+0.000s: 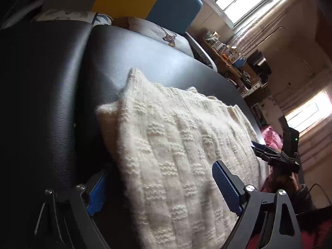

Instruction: Fold clothes

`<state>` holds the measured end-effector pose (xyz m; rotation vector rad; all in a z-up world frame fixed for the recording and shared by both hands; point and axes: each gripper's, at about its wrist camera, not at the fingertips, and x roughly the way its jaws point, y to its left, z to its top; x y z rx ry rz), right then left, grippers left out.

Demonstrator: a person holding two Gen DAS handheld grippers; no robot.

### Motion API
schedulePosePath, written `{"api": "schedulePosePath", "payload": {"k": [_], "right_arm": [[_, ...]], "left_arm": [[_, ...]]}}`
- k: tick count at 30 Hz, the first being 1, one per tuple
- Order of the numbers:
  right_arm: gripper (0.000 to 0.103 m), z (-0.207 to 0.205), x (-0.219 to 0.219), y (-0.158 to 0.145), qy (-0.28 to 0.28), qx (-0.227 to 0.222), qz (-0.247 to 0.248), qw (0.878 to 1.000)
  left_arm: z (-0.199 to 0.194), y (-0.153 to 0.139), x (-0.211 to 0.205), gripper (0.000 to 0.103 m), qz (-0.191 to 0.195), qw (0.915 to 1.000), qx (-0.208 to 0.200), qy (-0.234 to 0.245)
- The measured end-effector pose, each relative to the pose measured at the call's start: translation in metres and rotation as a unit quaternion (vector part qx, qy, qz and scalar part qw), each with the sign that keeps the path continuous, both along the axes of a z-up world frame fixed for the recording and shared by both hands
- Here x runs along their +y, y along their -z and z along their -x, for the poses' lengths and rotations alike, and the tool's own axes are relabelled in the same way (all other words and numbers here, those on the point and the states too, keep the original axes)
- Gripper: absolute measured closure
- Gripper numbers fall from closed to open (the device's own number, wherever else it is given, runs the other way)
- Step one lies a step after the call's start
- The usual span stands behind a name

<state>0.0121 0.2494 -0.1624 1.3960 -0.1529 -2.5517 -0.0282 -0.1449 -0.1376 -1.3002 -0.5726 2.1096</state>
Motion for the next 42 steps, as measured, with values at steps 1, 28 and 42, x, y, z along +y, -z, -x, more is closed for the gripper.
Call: {"api": "schedulePosePath", "payload": {"k": [1,28,42], "right_arm": [[0.017,0.001,0.000,0.000,0.000,0.002,0.000,1.000],[0.024,0.032,-0.021,-0.020,-0.274,-0.066,-0.049,0.958],[0.015,0.050,-0.015,0.018,-0.272,-0.106,-0.065,0.954]], "left_arm": [[0.002,0.002,0.001,0.022,-0.023,0.9996,-0.015,0.001],[0.029,-0.030,-0.037,0.075,0.060,0.9944,-0.023,-0.084],[0.012,-0.051,-0.049,0.076,-0.061,0.9919,-0.017,-0.110]]}}
